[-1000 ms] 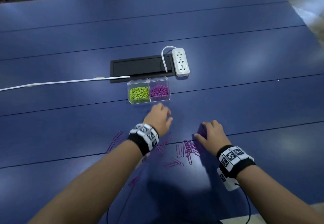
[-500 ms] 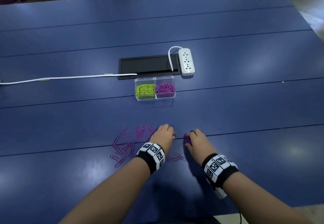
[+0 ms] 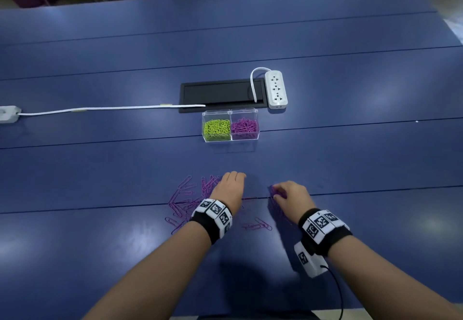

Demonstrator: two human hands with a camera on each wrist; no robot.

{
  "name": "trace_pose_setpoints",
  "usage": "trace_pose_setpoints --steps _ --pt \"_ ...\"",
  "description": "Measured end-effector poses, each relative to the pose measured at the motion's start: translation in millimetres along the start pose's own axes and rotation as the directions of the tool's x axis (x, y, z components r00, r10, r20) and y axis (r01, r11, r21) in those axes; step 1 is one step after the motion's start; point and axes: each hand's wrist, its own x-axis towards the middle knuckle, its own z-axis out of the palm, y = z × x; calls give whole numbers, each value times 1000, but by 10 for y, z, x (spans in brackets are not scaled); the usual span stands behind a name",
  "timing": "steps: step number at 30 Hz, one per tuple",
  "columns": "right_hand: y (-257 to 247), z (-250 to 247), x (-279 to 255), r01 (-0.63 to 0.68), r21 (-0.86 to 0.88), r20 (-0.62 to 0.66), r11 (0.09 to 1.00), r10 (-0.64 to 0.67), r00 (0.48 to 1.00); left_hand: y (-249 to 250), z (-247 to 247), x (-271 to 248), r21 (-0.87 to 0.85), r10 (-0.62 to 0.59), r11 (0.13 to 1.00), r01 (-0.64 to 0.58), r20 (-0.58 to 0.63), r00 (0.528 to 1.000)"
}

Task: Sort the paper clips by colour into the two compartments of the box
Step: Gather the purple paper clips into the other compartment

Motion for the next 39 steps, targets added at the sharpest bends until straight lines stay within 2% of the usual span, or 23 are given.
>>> trace_pose_setpoints --steps 2,5,9,11,14,17,20,23,27,30,33,36,39 --pt "-69 -74 80 -39 132 -22 991 42 999 -181 -47 -3 6 -33 999 33 0 999" --pt "-236 -203 299 -73 318 -28 945 87 996 -422 -113 -9 51 -64 997 60 81 995" --pt "-582 -423 707 -30 431 -52 902 58 997 -557 -139 6 128 -65 991 39 209 976" --pt "-772 -528 917 4 437 -64 899 27 998 -571 -134 14 151 -46 988 11 233 971" --pt "-1018 -644 1228 61 395 -109 916 -19 994 -558 -144 24 176 -4 984 -34 208 978" --pt "-1170 -674 1496 139 217 -179 966 -100 979 -569 -149 49 221 40 972 -79 177 983" --pt "-1228 -608 1661 189 73 -196 979 -172 965 -583 -170 80 249 68 963 -104 150 986" --pt "-1238 -508 1748 210 10 -183 978 -205 962 -572 -205 106 256 89 959 -123 141 986" --pt "-1184 -418 1774 219 -20 -154 976 -219 963 -546 -215 136 230 93 963 -138 196 976" --pt "-1132 -413 1766 220 -110 -57 969 -227 972 -560 -259 194 146 86 982 -118 209 974" --pt "-1098 -475 1703 234 -117 -27 965 -238 971 -516 -455 314 -77 42 996 -35 97 994" --pt "-994 -588 1552 243 23 -197 970 -233 952 -367 -741 524 -229 -11 973 -11 -93 996" --pt "-776 -662 1309 196 108 -290 975 -158 944 -224 -1021 850 -225 14 973 -55 -182 983"
